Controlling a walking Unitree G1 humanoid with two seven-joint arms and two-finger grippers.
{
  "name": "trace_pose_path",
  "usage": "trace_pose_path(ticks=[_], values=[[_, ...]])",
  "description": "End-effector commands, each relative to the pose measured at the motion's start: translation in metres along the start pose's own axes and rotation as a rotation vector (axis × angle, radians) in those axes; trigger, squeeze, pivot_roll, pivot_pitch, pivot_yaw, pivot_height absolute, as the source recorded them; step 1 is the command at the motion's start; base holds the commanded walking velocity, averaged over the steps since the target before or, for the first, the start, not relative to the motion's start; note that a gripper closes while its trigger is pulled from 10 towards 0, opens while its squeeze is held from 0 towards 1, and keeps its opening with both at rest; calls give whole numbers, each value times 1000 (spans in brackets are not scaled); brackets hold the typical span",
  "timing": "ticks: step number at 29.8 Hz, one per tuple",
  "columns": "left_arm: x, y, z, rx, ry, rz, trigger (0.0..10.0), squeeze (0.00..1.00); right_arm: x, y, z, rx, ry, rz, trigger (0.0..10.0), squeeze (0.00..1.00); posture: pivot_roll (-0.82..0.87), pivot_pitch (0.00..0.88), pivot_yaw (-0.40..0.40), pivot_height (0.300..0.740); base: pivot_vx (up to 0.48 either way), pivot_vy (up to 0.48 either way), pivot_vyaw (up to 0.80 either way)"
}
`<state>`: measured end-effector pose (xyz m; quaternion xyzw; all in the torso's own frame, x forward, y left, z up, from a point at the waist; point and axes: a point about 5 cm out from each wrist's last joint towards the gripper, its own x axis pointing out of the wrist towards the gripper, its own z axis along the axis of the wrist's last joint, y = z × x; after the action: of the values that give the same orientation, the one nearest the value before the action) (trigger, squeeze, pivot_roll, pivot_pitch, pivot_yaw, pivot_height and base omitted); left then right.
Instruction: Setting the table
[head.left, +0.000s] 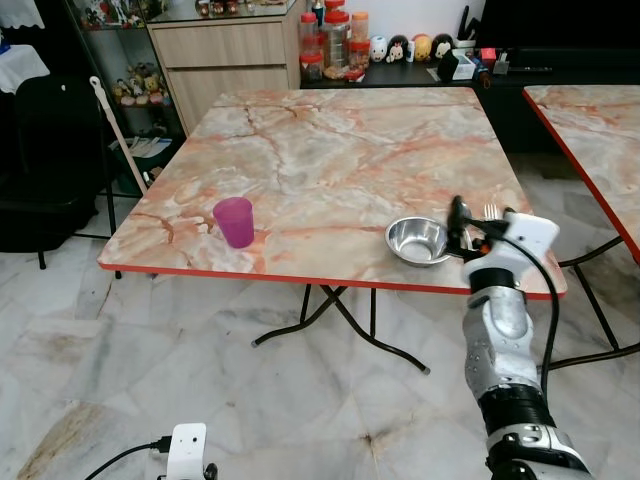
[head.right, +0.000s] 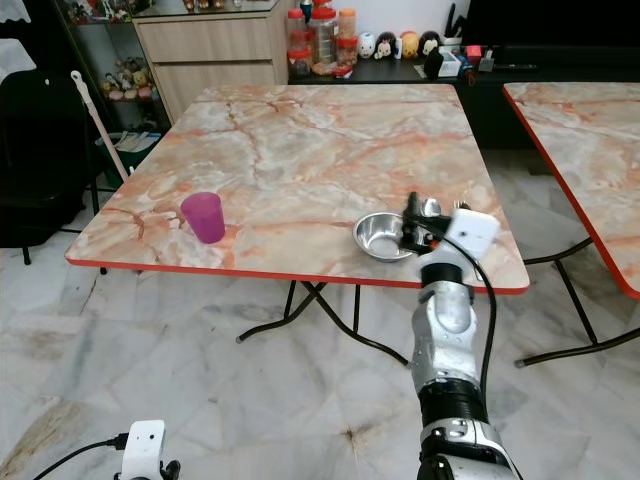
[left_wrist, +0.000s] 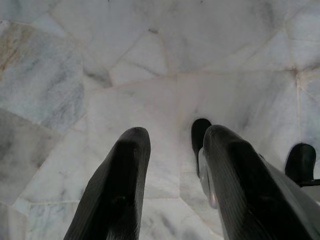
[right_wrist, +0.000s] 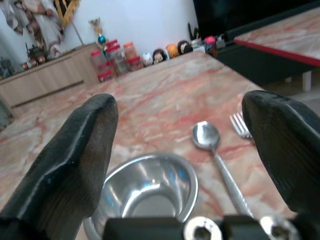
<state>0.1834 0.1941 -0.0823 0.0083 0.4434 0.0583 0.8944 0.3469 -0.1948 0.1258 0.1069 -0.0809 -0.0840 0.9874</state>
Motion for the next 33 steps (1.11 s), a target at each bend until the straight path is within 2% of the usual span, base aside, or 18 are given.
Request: trace_pose_path(ticks=[1, 2, 3, 4, 5, 6, 8, 12, 24, 26, 33], values=[[0, 0, 2, 23, -3, -8, 10000, 0, 1, 8, -7, -4, 44, 3, 10000, 0, 44, 0, 70, 740, 0, 0, 0], [0, -1, 2, 24, -4, -8, 10000, 0, 0, 10, -10, -35, 61, 7, 10000, 0, 46, 0, 70, 740, 0, 0, 0], [0, -1, 2, 25, -6, -11, 10000, 0, -1, 16, -16, -144, 95, 33, 10000, 0, 48, 0, 70, 740, 0, 0, 0], [0, -1, 2, 25, -6, -11, 10000, 0, -1, 16, -16, -144, 95, 33, 10000, 0, 48, 0, 70, 740, 0, 0, 0], [0, -1, 3, 26, -7, -14, 10000, 0, -2, 24, -14, -177, 69, 84, 10000, 0, 52, 0, 70, 740, 0, 0, 0], [0, -1, 3, 21, -16, -11, 10000, 0, -3, 44, -8, -170, 15, 171, 10000, 0, 50, 0, 71, 740, 0, 0, 0], [0, 1, 3, 31, -18, 7, 10000, 0, -3, 55, -3, -139, -10, 209, 10000, 0, 54, 0, 70, 740, 0, 0, 0], [0, 1, 2, 36, -20, 5, 10000, 0, 0, 60, -1, -134, -16, 220, 10000, 0, 53, 0, 71, 740, 197, 0, 0], [0, 0, 2, 32, -24, 4, 10000, 0, 2, 62, 2, -120, -19, 234, 10000, 0, 55, 0, 66, 740, 264, 0, -66], [0, -1, 2, 36, -24, 1, 10000, 0, 1, 71, 8, -109, -58, 278, 10000, 0, 50, 0, 64, 740, 270, 0, 0], [0, 0, 3, 32, -28, 7, 10000, 0, 1, 73, 9, -93, -70, 281, 10000, 0, 54, 0, 65, 740, 281, 0, 0]])
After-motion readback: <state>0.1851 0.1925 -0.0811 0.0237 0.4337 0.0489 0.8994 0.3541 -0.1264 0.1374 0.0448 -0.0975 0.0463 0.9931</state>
